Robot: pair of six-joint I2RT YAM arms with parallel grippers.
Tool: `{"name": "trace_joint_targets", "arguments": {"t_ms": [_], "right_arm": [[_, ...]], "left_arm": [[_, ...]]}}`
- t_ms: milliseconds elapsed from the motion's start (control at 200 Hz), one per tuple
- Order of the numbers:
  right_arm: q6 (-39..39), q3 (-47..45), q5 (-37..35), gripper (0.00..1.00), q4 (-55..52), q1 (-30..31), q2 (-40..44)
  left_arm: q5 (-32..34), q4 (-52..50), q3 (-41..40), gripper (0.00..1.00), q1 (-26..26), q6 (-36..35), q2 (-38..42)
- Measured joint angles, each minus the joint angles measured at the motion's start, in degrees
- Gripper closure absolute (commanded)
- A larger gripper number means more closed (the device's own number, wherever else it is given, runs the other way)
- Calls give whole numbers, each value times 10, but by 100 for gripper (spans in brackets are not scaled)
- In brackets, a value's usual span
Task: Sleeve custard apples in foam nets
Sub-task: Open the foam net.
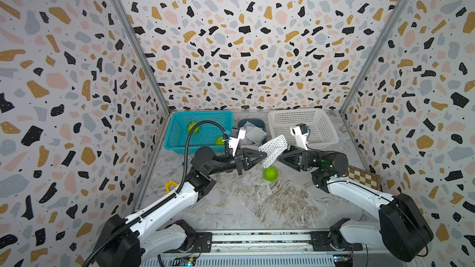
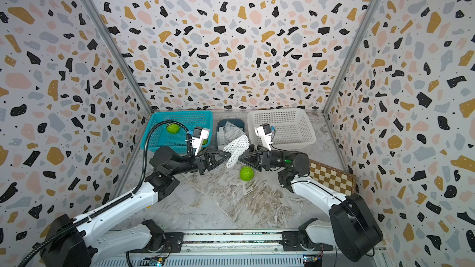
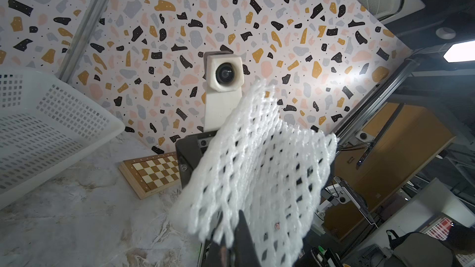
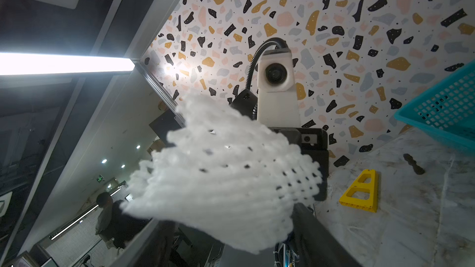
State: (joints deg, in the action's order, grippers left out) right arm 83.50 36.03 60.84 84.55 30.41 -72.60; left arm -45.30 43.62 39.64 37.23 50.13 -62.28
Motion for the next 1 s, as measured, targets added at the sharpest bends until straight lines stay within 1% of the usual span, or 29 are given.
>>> {"name": "trace_joint_targets", "arguments": {"t_ms": [220,320,451,576,696,846,1001], "right_arm": [[-22,0,-1,19,-40,4,0],[-27,0,-4,20,-54,10,-1],[-10,0,-5,27,-23,15,-14],[24,0,-7,33,27,16,-35],[56,0,-9,38,52,16,-53],[100,0,-14,41,64,17,-74],[117,0,-18,43,66,17,-81]], "left_arm": [[15,3,0,100,0,-9,10],[24,7,0,100,0,-15,10],[33,17,0,100,4,-22,7],[43,24,-2,100,11,-32,5],[51,27,-7,100,16,-45,5],[58,28,-10,100,18,-56,5],[60,28,-18,100,19,-62,5]]}}
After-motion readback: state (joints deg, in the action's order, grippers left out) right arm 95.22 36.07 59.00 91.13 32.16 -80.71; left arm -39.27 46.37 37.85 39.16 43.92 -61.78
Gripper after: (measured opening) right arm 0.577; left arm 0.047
